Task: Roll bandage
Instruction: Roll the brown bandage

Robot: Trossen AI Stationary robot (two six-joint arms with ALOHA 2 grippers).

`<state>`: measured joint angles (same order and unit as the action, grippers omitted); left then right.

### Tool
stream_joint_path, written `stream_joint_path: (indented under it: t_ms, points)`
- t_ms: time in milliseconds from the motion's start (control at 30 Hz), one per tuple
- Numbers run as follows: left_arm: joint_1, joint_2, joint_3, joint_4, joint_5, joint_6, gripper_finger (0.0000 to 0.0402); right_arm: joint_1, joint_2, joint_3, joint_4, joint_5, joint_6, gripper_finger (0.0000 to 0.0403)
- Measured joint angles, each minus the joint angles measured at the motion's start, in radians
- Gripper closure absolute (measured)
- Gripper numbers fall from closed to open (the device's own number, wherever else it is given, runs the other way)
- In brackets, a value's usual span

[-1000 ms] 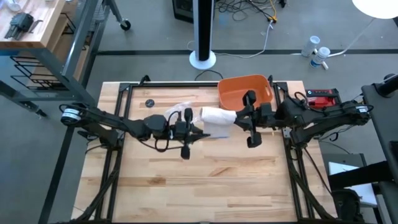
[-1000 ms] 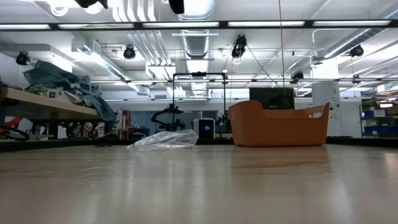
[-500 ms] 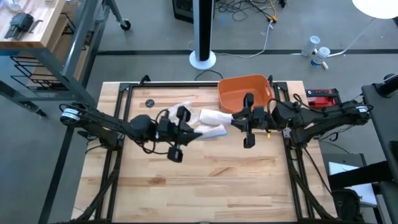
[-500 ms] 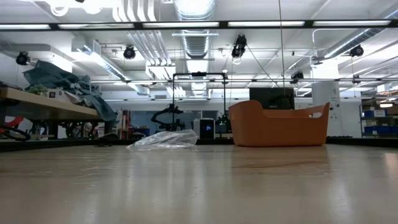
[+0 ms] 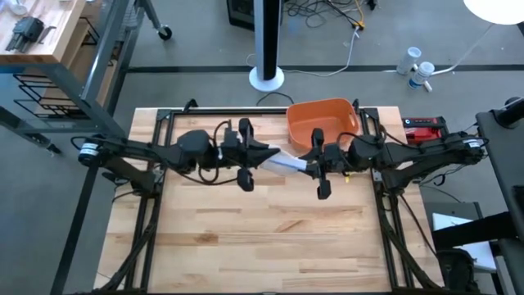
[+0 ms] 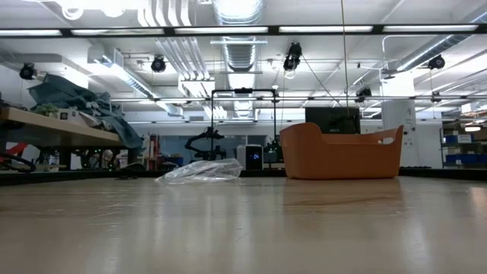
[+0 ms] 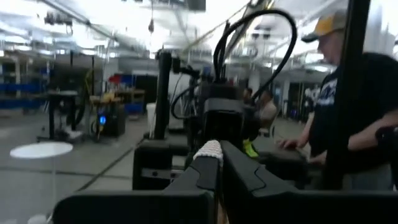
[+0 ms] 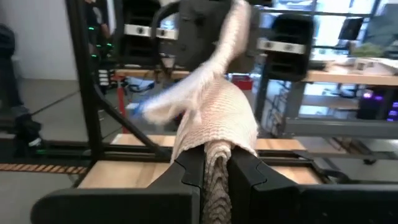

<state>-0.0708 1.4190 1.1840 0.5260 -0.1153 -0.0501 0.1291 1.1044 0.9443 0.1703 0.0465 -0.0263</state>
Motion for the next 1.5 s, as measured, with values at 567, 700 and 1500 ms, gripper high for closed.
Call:
stream_joint_path:
  t_ms: [567, 700, 1500]
  points:
    - [0.023, -0.004, 0.031, -0.142, -0.147, -0.045, 0.0277, 0.002, -0.005, -0.002, -0.014, -0.087, 0.015, 0.0379]
    - [0.024, -0.008, 0.031, -0.148, -0.147, -0.058, 0.0238, 0.003, -0.005, -0.002, -0.022, -0.107, 0.018, 0.0379]
    - [0.051, -0.033, 0.031, -0.395, -0.095, -0.001, 0.0184, 0.011, -0.036, -0.003, -0.073, -0.211, 0.021, 0.0379]
